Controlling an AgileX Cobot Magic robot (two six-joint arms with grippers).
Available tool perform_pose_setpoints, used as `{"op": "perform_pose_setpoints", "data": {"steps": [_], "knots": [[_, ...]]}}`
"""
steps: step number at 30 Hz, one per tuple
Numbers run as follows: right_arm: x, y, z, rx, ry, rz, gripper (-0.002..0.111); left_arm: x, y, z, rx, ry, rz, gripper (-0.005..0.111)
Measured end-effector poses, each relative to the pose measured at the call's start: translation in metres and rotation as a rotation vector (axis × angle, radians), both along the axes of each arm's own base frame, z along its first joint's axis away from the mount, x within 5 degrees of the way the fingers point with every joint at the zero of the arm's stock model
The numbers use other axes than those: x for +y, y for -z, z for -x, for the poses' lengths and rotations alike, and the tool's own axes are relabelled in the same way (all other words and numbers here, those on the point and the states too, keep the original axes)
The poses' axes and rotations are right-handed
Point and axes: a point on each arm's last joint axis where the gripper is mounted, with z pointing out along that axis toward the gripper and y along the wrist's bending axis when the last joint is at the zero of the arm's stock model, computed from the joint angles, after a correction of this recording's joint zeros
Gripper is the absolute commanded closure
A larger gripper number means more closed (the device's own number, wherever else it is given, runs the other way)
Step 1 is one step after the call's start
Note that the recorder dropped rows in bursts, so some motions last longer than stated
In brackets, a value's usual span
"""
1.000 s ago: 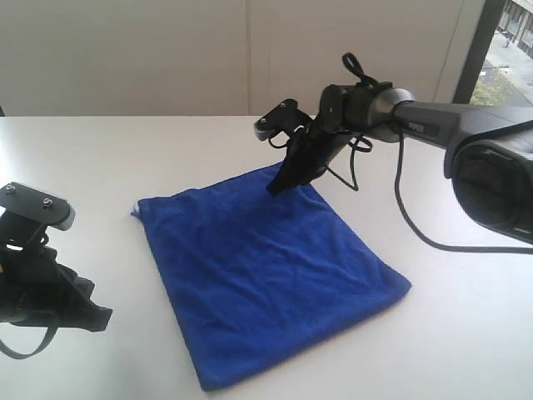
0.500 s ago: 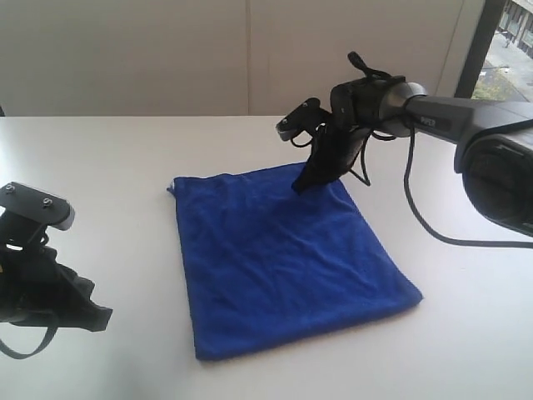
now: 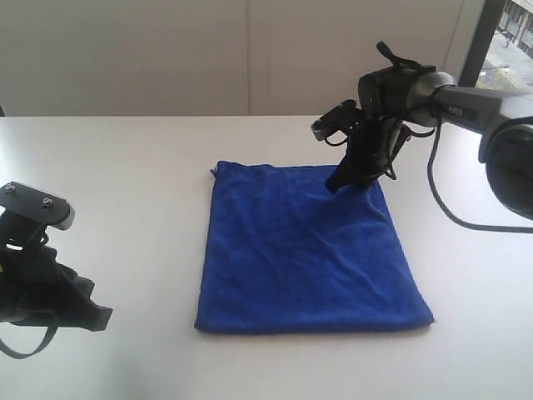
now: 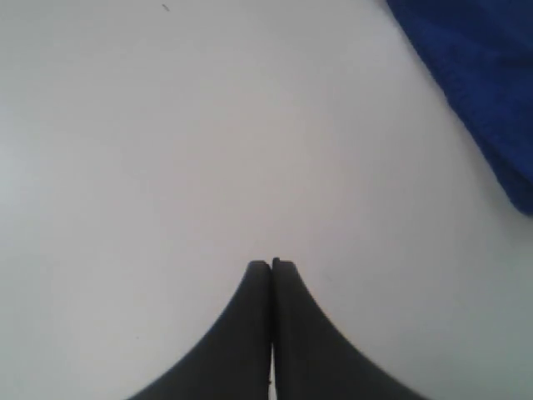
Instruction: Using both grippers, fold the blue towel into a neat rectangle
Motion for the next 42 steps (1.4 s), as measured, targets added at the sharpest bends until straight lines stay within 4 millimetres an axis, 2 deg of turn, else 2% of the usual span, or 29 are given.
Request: {"op": "perform_pose_setpoints", "data": {"steps": [5,8,11,15,19,23,27,31,36,40,42], "knots": [[0.001,-0.007,0.001,-0.013,0.007,-0.015,0.108,0.000,0.000,0.000,-0.007,0.000,0.000,0.107],[0.004,-0.025,0.003,-0.038,0.006,-0.040,0.108,0.000,-0.002,-0.002,-0.028,0.001,0.001,0.107],[0.012,-0.071,0.010,-0.116,-0.049,-0.043,0.108,-0.005,-0.013,-0.011,-0.061,0.022,0.001,0.107],[0.017,-0.135,0.031,-0.185,-0.090,-0.051,0.108,-0.013,-0.040,-0.026,-0.098,0.088,-0.024,0.107],[0.012,-0.176,0.058,-0.198,-0.094,-0.050,0.108,-0.023,-0.066,-0.040,-0.106,0.175,-0.070,0.107],[0.006,-0.207,0.099,-0.208,-0.121,-0.038,0.108,-0.040,-0.072,-0.048,-0.044,0.351,-0.155,0.107],[-0.001,-0.215,0.147,-0.179,-0.132,-0.036,0.108,-0.068,-0.061,-0.045,0.014,0.583,-0.202,0.107],[-0.003,-0.204,0.191,-0.152,-0.161,-0.075,0.108,-0.088,-0.046,-0.040,0.015,0.762,-0.248,0.107],[-0.004,-0.155,0.231,-0.106,-0.306,-0.067,0.108,-0.099,-0.029,-0.040,0.016,0.876,-0.298,0.107],[-0.005,-0.119,0.243,-0.094,-0.445,-0.022,0.107,-0.101,-0.019,-0.044,-0.012,0.960,-0.351,0.107],[-0.004,-0.106,0.244,-0.105,-0.493,-0.015,0.101,-0.101,-0.015,-0.045,-0.020,0.999,-0.372,0.101]]}}
